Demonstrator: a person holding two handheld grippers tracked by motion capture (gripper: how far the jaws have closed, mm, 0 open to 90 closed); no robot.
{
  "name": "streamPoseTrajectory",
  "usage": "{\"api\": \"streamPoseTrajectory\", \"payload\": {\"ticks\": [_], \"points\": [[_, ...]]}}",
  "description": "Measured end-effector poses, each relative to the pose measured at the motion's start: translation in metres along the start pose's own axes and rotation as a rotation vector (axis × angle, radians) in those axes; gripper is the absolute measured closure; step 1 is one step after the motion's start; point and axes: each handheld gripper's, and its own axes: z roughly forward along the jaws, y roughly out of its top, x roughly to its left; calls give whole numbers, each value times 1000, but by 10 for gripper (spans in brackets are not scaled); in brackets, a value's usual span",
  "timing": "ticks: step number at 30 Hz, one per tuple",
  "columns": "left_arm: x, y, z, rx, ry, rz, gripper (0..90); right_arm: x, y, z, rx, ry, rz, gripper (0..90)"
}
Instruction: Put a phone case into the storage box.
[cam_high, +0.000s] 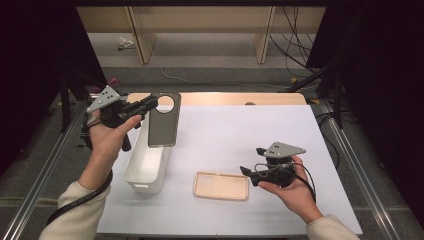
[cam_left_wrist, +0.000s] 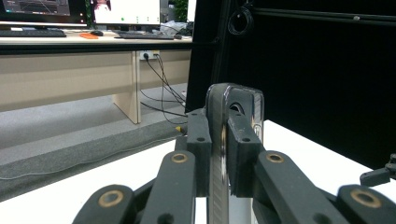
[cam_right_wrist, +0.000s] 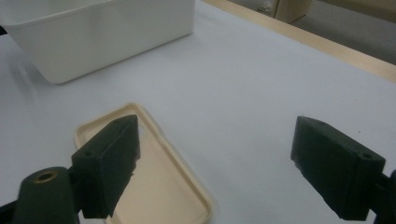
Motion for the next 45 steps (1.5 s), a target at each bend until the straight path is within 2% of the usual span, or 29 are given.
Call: {"api": "streamPoseTrajectory", "payload": {"ticks": [20, 26, 38, 45], "points": [[16, 4, -4, -5, 28, -1, 810, 0, -1, 2, 5, 1, 7, 165], [19, 5, -2, -16, 31, -9, 810, -1, 0, 2, -1, -3, 10, 165], [26, 9, 4, -6, 43, 6, 811, -2, 0, 1, -5, -6, 14, 165], [34, 7, 6, -5, 48, 3, 811, -2, 0, 1, -6, -7, 17, 165]]}}
